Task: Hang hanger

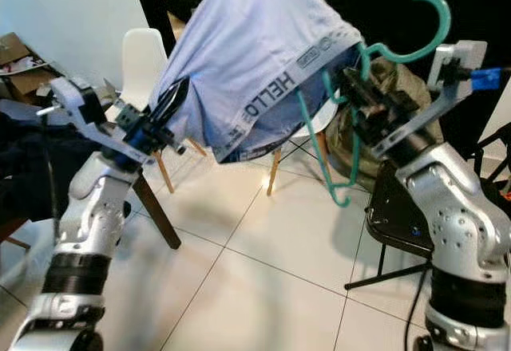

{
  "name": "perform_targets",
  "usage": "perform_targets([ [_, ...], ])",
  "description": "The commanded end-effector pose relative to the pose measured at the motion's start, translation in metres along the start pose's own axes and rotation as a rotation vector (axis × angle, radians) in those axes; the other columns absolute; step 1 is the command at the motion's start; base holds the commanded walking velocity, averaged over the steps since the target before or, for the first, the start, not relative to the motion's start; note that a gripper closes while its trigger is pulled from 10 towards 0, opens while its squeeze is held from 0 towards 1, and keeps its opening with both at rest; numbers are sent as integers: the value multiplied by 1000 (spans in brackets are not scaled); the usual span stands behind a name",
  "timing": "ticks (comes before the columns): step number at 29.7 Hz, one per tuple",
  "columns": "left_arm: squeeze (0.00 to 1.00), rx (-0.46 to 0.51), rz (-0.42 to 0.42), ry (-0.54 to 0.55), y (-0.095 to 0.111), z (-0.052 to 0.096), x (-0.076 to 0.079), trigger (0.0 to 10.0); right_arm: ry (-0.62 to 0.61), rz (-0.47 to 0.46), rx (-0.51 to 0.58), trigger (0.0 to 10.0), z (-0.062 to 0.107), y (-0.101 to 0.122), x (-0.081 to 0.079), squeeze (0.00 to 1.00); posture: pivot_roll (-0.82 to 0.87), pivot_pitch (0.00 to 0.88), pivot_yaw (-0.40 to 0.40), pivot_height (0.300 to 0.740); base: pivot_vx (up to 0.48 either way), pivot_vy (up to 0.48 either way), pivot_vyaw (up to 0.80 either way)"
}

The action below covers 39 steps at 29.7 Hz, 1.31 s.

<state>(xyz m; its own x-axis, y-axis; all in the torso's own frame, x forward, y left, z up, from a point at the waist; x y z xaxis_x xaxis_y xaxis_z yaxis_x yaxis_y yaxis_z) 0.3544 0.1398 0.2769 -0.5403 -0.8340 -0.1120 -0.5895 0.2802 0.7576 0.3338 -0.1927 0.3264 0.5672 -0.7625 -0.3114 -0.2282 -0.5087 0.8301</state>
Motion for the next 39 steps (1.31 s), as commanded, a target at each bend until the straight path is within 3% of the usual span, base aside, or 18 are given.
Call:
perform_targets([
  [1,0,-12,-15,10,2,5,-6,0,-26,-1,67,10000,0,12,4,0,-56,21,70,740,0,0,0],
  [13,0,-77,6,-27,-11,14,9,0,31,-101,215,10000,-1,32,-8,0,-47,20,72,740,0,0,0],
  [21,0,-84,-5,-19,-10,16,5,0,81,-96,169,10000,-1,23,-16,0,-43,20,72,740,0,0,0],
  [22,0,-69,-19,-5,-2,13,-2,3176,171,-65,124,10000,1,15,-32,0,-42,19,72,740,0,0,0],
  [23,0,-52,-34,12,5,10,-9,7529,252,-67,103,10000,5,11,-45,0,-39,18,72,740,0,0,0],
  [25,0,-52,-34,12,5,10,-9,7529,252,-67,103,10000,5,11,-45,0,-39,18,72,740,0,0,0],
  [26,0,-39,-42,24,11,7,-14,10000,306,-77,100,10000,9,10,-53,0,-39,18,72,740,0,0,0],
  [29,0,-36,-40,28,14,6,-17,10000,340,-103,127,10000,11,15,-58,0,-38,17,71,740,0,0,0],
  [30,1000,-46,-29,32,13,8,-19,10000,350,-127,161,10000,13,21,-58,0,-38,17,71,740,0,0,0],
  [39,1000,-138,85,-59,-11,26,1,10000,346,-149,230,10000,15,38,-54,0,-40,17,70,740,0,0,0],
])
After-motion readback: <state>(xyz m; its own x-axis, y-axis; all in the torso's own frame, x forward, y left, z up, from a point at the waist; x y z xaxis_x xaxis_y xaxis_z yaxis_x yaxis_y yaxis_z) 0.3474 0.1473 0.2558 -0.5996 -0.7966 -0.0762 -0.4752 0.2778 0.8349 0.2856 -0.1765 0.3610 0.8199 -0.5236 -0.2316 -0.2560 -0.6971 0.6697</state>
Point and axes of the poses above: a point about 5 cm out from each wrist's last joint towards the gripper, its own z axis pointing back from the gripper into the wrist, its own y axis along the axis of the wrist's last joint, x = y × z, the point moved 5 cm from there along -z, pointing out of the wrist towards the gripper, and after that the axes turned 6 degrees about -z, right-handed, at the moved point
